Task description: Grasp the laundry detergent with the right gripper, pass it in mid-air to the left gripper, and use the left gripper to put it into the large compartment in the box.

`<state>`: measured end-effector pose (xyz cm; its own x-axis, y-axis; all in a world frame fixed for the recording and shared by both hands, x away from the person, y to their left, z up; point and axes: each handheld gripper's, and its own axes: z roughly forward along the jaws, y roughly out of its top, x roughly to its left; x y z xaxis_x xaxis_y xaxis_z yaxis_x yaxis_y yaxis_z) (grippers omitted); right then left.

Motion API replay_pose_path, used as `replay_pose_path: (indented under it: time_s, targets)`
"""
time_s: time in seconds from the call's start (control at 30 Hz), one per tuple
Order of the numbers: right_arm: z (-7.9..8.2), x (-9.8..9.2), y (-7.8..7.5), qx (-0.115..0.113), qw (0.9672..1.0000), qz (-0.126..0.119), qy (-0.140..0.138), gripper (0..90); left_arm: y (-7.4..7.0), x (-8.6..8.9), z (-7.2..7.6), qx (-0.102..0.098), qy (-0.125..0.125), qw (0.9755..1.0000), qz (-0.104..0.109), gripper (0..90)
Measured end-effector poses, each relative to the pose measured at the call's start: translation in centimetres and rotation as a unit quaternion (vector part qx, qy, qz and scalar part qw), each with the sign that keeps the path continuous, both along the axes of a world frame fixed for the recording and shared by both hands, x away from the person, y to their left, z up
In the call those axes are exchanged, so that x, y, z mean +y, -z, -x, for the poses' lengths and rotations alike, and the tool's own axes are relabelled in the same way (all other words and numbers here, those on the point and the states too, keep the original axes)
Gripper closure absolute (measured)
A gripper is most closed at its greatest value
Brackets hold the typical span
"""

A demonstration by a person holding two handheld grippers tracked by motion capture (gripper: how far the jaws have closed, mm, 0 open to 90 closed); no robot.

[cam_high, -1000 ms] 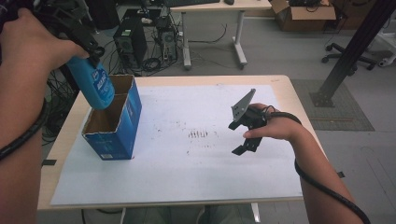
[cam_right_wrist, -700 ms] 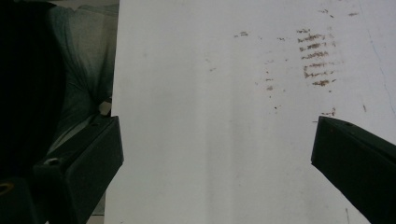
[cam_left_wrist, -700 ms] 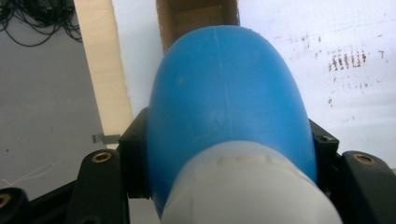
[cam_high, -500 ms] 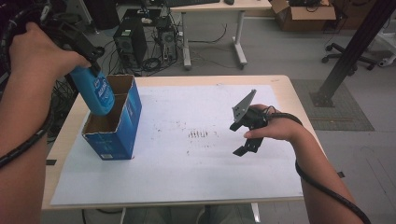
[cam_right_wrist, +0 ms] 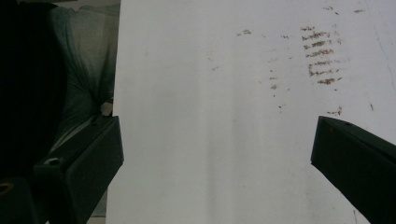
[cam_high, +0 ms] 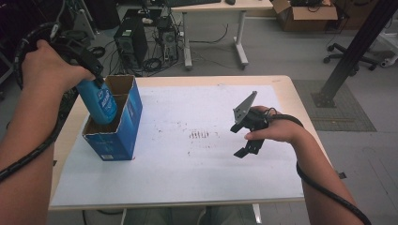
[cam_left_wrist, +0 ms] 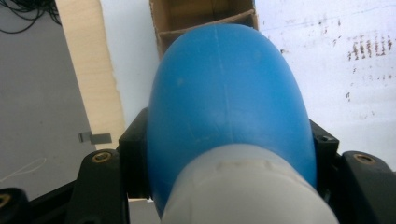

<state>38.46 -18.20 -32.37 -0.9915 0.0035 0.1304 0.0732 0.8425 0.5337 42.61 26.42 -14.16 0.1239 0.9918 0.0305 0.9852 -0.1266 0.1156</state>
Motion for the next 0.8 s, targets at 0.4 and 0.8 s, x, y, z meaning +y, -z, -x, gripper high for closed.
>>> replay_pose_path:
  time_s: [0.4, 0.8]
  targets:
    - [0.1, 0.1, -0.2, -0.001, 1.0, 0.001, -0.002, 2.4, 2.6, -0.2, -0.3, 0.006, 0.007, 1.0, 0.0, 37.8]
    - [0.2, 0.1, 0.1, 0.0, 1.0, -0.001, 0.0, 2.4, 6.2, -0.1, -0.4, 0.023, 0.004, 0.9997, -0.005, 37.8]
